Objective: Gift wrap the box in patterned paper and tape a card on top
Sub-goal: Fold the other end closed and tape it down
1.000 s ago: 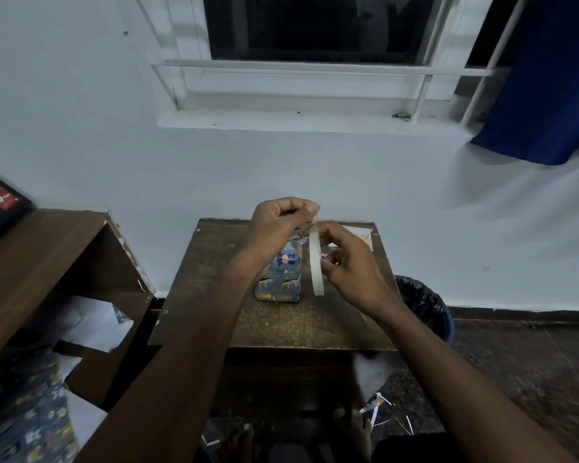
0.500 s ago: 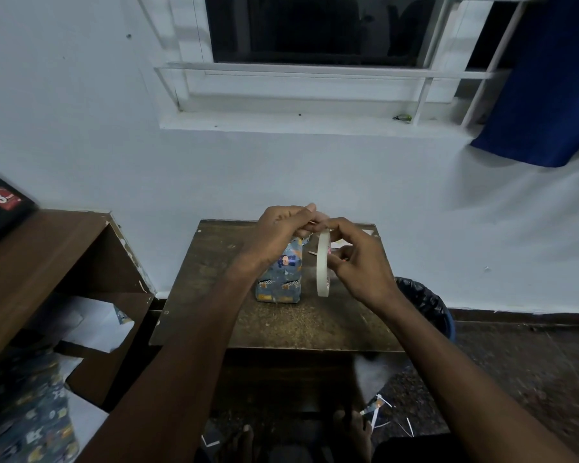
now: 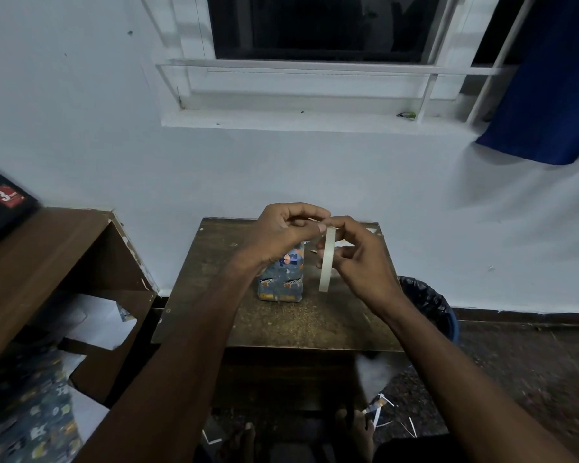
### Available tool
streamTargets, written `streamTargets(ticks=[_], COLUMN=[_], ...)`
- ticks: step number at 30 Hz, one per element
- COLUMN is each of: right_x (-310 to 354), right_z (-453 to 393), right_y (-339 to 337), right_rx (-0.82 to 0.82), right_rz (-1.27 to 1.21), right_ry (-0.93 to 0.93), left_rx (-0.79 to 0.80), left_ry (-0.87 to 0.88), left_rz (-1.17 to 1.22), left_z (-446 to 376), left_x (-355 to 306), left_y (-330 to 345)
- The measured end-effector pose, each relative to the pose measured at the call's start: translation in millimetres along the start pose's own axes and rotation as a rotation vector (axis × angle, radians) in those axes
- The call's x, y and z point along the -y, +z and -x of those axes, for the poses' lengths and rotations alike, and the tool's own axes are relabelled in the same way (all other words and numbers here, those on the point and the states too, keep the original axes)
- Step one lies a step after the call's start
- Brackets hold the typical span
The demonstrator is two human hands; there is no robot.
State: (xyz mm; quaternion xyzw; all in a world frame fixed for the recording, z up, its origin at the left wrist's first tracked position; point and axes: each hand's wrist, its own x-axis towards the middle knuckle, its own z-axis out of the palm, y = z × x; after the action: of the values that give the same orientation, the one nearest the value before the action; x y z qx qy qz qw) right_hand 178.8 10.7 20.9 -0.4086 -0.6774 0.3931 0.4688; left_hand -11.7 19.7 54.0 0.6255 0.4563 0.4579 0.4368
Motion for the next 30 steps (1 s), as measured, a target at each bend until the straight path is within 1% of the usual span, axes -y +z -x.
streamTargets(ticks=[3,7,13,18,26,30], right_x=[-3.8,-11.0,-15.1,-14.2,-13.4,-10.1], right_z=[-1.0,-0.7,1.7,2.9,2.0,3.1], right_y=[2.1,8.1,11.6,13.1,9.7,9.4], right_rx=[-0.002,-0.022,-0.060,-0.050,-0.077,-0.114], right_rz=[-0.035,-0.090,-0.090,-0.043,-0.100,-0.190], right_ry=[0.010,0.014,-0.003,0.002,-0.014,-0.022], left_rx=[-0.033,-0.118,-0.189,-0.235,-0.236,-0.131], left_ry=[-0.003,0.005,0.024,-0.005,-0.027,-0.053], left_rz=[-0.011,-0.064,-0.070,-0.065,-0.122,-0.083], left_z=[-0.5,-0.2,-1.8,-1.4,-1.3,-0.6], left_x=[0.1,0.1,2.7,2.0,0.1,-2.5], left_y=[2.8,7.8,12.8,14.2,13.5,11.3])
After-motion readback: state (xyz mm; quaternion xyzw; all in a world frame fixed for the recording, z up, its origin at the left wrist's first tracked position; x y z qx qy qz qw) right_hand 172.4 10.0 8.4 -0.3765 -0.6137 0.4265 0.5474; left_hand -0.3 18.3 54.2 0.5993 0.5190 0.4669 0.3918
